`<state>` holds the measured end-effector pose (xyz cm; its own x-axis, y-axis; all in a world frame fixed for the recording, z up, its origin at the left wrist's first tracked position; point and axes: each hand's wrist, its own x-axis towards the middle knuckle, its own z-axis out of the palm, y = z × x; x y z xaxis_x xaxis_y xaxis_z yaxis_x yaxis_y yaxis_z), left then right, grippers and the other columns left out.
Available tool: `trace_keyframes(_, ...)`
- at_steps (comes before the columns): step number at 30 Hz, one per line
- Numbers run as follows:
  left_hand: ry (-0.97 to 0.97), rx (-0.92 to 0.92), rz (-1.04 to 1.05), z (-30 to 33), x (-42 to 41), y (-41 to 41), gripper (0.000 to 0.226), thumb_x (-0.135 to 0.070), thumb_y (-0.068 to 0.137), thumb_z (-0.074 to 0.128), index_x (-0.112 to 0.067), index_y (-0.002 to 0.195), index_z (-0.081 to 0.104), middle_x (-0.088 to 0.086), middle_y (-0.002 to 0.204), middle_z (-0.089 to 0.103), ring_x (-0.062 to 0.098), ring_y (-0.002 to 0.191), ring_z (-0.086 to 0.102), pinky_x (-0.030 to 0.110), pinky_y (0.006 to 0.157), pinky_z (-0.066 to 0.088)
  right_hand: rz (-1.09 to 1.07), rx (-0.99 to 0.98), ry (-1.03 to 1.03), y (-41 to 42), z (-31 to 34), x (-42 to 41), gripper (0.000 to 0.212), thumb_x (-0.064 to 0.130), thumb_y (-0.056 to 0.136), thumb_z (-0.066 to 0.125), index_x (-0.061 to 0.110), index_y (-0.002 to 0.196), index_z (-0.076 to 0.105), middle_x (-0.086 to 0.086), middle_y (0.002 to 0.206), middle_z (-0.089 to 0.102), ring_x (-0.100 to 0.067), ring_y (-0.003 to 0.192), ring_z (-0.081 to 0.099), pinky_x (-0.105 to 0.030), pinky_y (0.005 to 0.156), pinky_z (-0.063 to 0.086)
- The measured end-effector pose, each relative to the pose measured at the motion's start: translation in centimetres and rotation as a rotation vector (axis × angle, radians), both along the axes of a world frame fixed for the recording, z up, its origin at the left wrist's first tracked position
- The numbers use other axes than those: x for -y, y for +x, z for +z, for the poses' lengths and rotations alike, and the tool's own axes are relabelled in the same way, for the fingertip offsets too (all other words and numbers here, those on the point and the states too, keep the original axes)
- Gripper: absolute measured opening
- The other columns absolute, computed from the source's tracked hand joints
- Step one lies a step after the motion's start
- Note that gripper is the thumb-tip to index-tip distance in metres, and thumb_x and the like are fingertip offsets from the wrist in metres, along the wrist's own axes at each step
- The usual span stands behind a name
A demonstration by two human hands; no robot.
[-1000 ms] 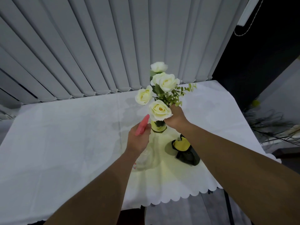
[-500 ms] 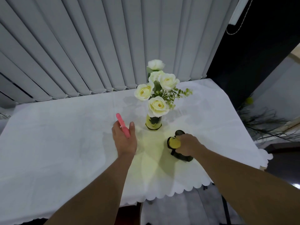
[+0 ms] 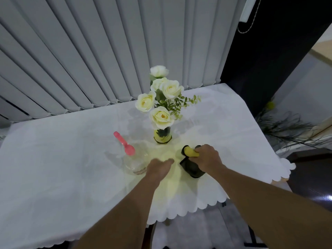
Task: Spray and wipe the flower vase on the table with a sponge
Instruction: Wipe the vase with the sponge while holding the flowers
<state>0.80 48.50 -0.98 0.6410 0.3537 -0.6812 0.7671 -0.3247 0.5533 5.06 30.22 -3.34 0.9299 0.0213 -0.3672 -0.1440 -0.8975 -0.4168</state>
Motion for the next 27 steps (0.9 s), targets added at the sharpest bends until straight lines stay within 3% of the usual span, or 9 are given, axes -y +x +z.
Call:
trace_keyframes(4, 0.181, 0.573, 0.072, 4.6, 0.6, 4.9, 0.071, -0.038, 0.076, 0.08, -0.005, 0.127, 0.044, 0.012, 0.128, 0.048, 0.03, 0.122, 0.049, 0.033, 0.093, 0.042, -0.032, -0.012, 0.044, 0.1, -0.4, 0.3, 0.037, 0.048, 0.089, 0.063, 0.012, 0.091, 0.061, -0.008, 0.097, 0.046, -0.029, 0.085, 0.058, -0.032, 0.069, 0.042)
trace_keyframes(6, 0.192, 0.688, 0.061, 5.4, -0.1, 6.8, 0.084, -0.035, 0.067, 0.085, -0.004, 0.133, 0.043, 0.015, 0.131, 0.05, 0.031, 0.123, 0.049, 0.037, 0.103, 0.043, -0.029, -0.03, 0.057, 0.3, -0.6, 0.4, 0.037, 0.043, 0.092, 0.061, 0.006, 0.094, 0.061, -0.012, 0.098, 0.05, -0.032, 0.088, 0.062, -0.032, 0.068, 0.043)
trace_keyframes(10, 0.071, 0.575, 0.024, 6.1, -0.8, 8.7, 0.069, -0.006, 0.079, 0.08, 0.007, 0.136, 0.043, 0.023, 0.134, 0.055, 0.037, 0.127, 0.052, 0.022, 0.092, 0.04, -0.041, -0.013, 0.196, 0.7, -0.8, 0.4, 0.024, 0.032, 0.089, 0.063, 0.009, 0.083, 0.069, -0.01, 0.079, 0.062, -0.03, 0.08, 0.065, -0.03, 0.06, 0.042)
trace_keyframes(13, 0.072, 0.728, -0.004, 5.8, -0.9, 9.6, 0.056, -0.013, 0.068, 0.082, 0.003, 0.117, 0.062, 0.023, 0.118, 0.066, 0.041, 0.116, 0.06, 0.035, 0.092, 0.049, -0.062, 0.07, 0.317, 1.0, -0.2, 0.2, 0.018, 0.03, 0.09, 0.063, 0.017, 0.08, 0.067, -0.004, 0.076, 0.063, -0.024, 0.076, 0.062, -0.024, 0.059, 0.041)
trace_keyframes(16, 0.205, 0.766, -0.087, 5.9, -1.1, 9.4, 0.045, -0.009, 0.073, 0.086, -0.001, 0.113, 0.067, 0.009, 0.108, 0.068, 0.022, 0.105, 0.061, 0.025, 0.081, 0.043, -0.098, 0.249, 0.499, 1.5, 1.3, -0.9, 0.017, 0.026, 0.09, 0.066, 0.011, 0.094, 0.073, -0.007, 0.089, 0.069, -0.022, 0.084, 0.063, -0.031, 0.074, 0.049)
trace_keyframes(18, 0.203, 0.821, -0.119, 5.7, -1.3, 9.4, 0.05, -0.018, 0.067, 0.087, 0.002, 0.109, 0.069, 0.014, 0.106, 0.071, 0.023, 0.102, 0.063, 0.027, 0.082, 0.044, -0.109, 0.359, 0.62, 2.2, 2.4, -2.0, 0.017, 0.024, 0.088, 0.069, 0.014, 0.102, 0.074, -0.002, 0.1, 0.071, -0.018, 0.094, 0.063, -0.03, 0.083, 0.051)
trace_keyframes(20, 0.17, 0.813, -0.13, 5.8, -1.2, 9.5, 0.057, -0.03, 0.061, 0.081, 0.003, 0.105, 0.069, 0.02, 0.106, 0.072, 0.028, 0.099, 0.066, 0.029, 0.081, 0.046, -0.103, 0.437, 0.693, 3.1, 3.2, -3.4, 0.023, 0.025, 0.087, 0.07, 0.019, 0.108, 0.073, 0.005, 0.108, 0.07, -0.014, 0.1, 0.062, -0.026, 0.087, 0.05)
trace_keyframes(24, 0.06, 0.724, -0.044, 5.8, -0.8, 10.1, 0.052, -0.037, 0.064, 0.085, -0.011, 0.106, 0.069, 0.005, 0.103, 0.074, 0.021, 0.095, 0.068, 0.028, 0.079, 0.052, -0.04, 0.563, 0.711, 4.5, 3.8, -5.2, 0.02, 0.019, 0.087, 0.067, 0.018, 0.107, 0.071, 0.002, 0.111, 0.069, -0.012, 0.098, 0.062, -0.019, 0.084, 0.048)
trace_keyframes(27, 0.023, 0.71, -0.019, 5.4, -1.4, 10.0, 0.037, -0.04, 0.07, 0.083, -0.02, 0.099, 0.069, -0.008, 0.093, 0.074, 0.012, 0.092, 0.07, 0.02, 0.075, 0.05, 0.03, 0.619, 0.696, 4.7, 2.9, -6.0, 0.026, 0.015, 0.089, 0.067, 0.014, 0.115, 0.07, 0.0, 0.118, 0.068, 0.001, 0.098, 0.055, -0.003, 0.085, 0.038)
